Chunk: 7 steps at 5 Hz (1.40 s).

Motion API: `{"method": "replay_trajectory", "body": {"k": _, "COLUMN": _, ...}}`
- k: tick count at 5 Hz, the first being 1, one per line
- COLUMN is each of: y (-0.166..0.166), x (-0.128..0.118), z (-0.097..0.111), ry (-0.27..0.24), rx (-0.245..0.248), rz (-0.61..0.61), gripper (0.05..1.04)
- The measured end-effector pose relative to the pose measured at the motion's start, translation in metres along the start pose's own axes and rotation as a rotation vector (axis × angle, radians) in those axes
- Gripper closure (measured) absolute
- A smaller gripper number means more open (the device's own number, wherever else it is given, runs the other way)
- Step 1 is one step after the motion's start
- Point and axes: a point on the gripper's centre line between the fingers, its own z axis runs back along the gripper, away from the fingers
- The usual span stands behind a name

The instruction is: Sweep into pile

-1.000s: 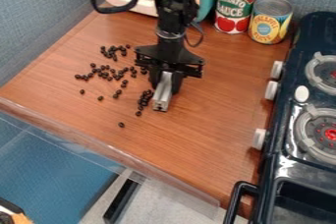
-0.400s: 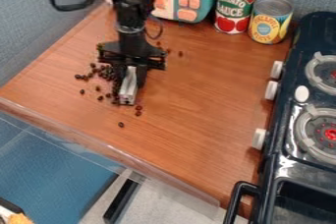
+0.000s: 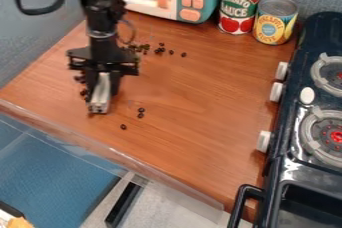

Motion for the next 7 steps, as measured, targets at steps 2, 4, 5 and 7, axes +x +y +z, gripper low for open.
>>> {"method": "replay_trajectory", "body": {"k": 2, "y": -0.026, "x": 0.002, "z": 0.019, "ry": -0.053, "rx": -0.038, "rz": -0.032, "gripper": 0.698}}
{"method": "replay_trajectory", "body": {"k": 4, "y": -0.097, "x": 0.012, "z": 0.03, "ry": -0.076, "rx": -0.09, "rz": -0.129, "gripper": 0.699}}
{"method": "replay_trajectory", "body": {"k": 5, "y": -0.112, "x": 0.02, "z": 0.016, "ry": -0.043, "rx": -0.101, "rz": -0.122, "gripper": 0.699}}
{"method": "replay_trajectory", "body": {"k": 7, "y": -0.139, "x": 0.038, "z": 0.012, "ry": -0.052, "rx": -0.096, "rz": -0.132, "gripper": 0.698}}
